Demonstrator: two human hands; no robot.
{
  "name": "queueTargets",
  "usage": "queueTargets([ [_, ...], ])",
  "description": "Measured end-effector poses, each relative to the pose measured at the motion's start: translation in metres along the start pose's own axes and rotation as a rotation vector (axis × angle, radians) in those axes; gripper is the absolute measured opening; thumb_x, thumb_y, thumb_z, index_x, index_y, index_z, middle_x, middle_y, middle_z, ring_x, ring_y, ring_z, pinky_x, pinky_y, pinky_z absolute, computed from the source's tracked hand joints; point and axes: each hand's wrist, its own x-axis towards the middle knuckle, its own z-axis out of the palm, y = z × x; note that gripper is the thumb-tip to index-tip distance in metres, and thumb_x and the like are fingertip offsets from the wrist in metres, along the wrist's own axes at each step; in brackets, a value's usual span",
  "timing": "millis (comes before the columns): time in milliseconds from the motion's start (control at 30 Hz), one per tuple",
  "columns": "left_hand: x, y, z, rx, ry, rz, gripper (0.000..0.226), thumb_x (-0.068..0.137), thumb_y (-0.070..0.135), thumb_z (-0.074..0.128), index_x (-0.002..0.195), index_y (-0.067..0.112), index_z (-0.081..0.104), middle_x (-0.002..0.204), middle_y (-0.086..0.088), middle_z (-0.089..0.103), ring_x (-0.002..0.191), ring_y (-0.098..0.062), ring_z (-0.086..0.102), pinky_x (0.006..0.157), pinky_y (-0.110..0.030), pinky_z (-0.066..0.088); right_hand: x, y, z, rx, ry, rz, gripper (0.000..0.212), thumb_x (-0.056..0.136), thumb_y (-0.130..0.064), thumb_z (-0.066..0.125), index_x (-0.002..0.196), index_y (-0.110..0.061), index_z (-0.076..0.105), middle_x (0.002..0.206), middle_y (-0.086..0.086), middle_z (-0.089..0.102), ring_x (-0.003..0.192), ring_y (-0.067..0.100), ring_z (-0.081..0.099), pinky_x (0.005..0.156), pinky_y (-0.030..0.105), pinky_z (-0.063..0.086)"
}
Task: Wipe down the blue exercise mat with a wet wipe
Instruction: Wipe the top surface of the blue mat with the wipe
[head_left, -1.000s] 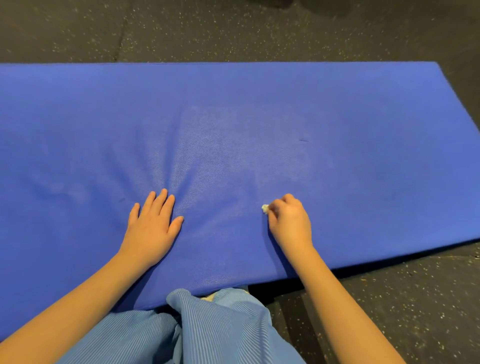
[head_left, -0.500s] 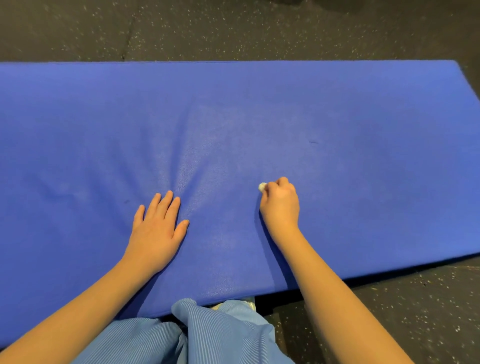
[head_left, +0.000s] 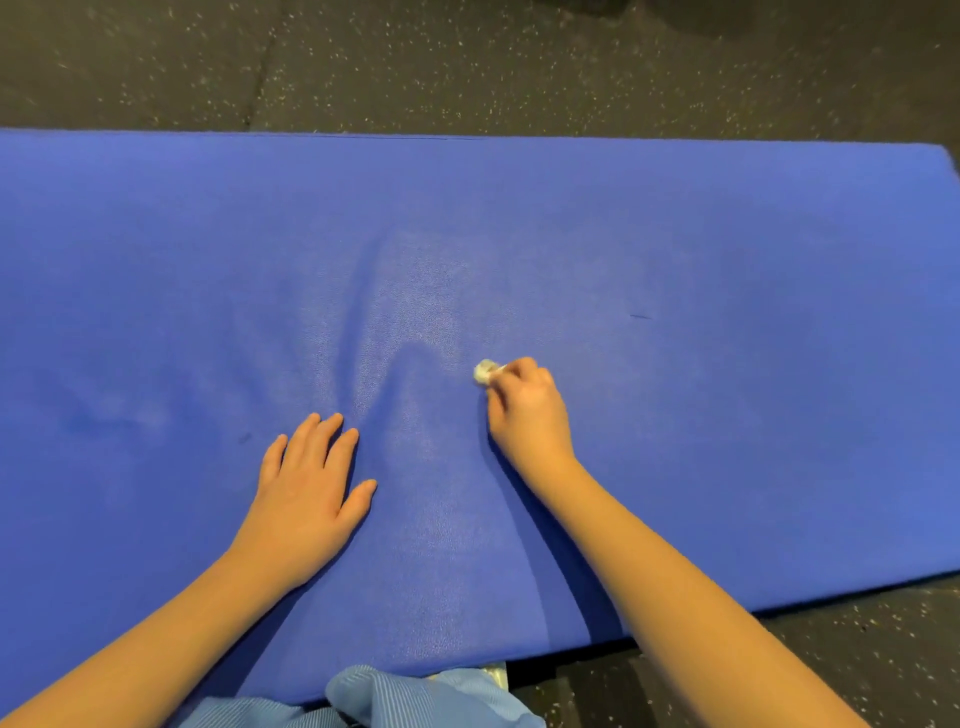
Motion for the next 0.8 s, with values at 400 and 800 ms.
queueTargets([
  [400, 0.043, -0.016, -0.005, 0.062, -0.006, 0.139, 0.077, 0.096, 0.061, 0.014, 0.136, 0.007, 0.05, 0.146, -0.012, 0.043, 0.138, -0.026, 0.027, 0.112, -0.045, 0.016, 0.064, 0.017, 0.007, -0.018, 0.021, 0.097, 0.021, 0.087, -0.009, 0.062, 0.07, 0.003, 0.062, 0.074, 0.017, 0.053, 0.061, 0.032, 0.051, 0.048, 0.03, 0.037],
  [800, 0.107, -0.046, -0.019, 0.107, 0.02, 0.161, 0.074, 0.092, 0.062, 0.024, 0.146, 0.014, 0.04, 0.155, -0.001, 0.03, 0.143, -0.023, 0.018, 0.113, -0.049, 0.012, 0.153, 0.024, 0.022, -0.011, -0.021, 0.126, 0.023, 0.094, -0.013, 0.057, 0.08, 0.005, 0.06, 0.085, 0.019, 0.051, 0.066, 0.035, 0.05, 0.053, 0.033, 0.037],
])
